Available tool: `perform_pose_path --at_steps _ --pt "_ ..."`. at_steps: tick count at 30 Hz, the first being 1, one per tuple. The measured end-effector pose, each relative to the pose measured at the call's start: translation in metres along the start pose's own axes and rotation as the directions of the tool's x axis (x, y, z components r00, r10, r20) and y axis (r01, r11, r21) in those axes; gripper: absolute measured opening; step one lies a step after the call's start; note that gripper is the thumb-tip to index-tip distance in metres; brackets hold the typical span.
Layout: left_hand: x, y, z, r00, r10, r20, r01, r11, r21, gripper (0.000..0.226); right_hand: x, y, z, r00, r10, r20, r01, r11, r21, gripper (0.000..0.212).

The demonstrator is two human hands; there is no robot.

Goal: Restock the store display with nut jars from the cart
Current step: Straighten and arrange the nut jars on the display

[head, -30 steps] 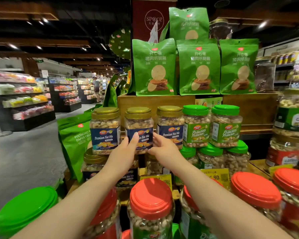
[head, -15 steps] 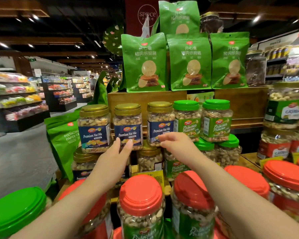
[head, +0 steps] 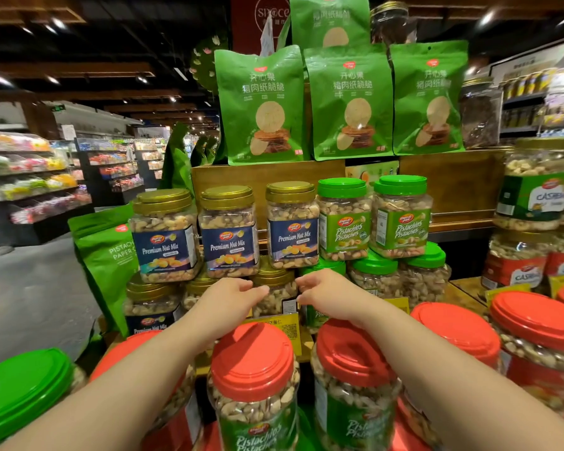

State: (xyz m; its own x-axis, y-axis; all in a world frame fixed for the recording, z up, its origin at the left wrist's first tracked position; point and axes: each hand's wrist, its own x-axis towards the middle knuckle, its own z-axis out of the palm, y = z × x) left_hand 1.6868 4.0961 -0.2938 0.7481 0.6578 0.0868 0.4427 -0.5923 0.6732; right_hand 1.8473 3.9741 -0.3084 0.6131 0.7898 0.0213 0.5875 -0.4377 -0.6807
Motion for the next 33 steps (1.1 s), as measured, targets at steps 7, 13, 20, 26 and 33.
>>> perform_pose_path --at_steps 7,13,20,26,33 --pt "0.015 0.001 0.012 0.999 0.02 0.032 -0.019 0.999 -0.03 0.067 0.018 -0.005 0.005 0.999 -0.004 -0.04 0.001 0.997 -0.082 0.046" --pt "0.017 -0.002 0.016 0.999 0.013 0.042 -0.01 0.997 -0.071 0.076 0.023 0.0 0.001 0.999 -0.038 -0.018 0.035 0.99 -0.134 0.032" --pt "0.021 -0.01 0.015 0.994 0.031 0.1 -0.018 0.992 -0.123 0.071 0.019 -0.001 -0.003 0.993 -0.118 0.028 0.121 0.969 -0.216 0.016" --pt "0.024 -0.013 0.011 0.993 0.014 0.121 0.011 0.98 -0.198 0.063 0.011 0.007 -0.007 0.988 -0.122 0.092 0.134 0.982 -0.135 0.028" --pt "0.019 -0.016 0.016 0.987 0.088 0.133 -0.073 0.991 -0.109 0.106 0.015 0.015 -0.007 0.98 -0.165 0.11 0.181 0.972 -0.15 0.048"
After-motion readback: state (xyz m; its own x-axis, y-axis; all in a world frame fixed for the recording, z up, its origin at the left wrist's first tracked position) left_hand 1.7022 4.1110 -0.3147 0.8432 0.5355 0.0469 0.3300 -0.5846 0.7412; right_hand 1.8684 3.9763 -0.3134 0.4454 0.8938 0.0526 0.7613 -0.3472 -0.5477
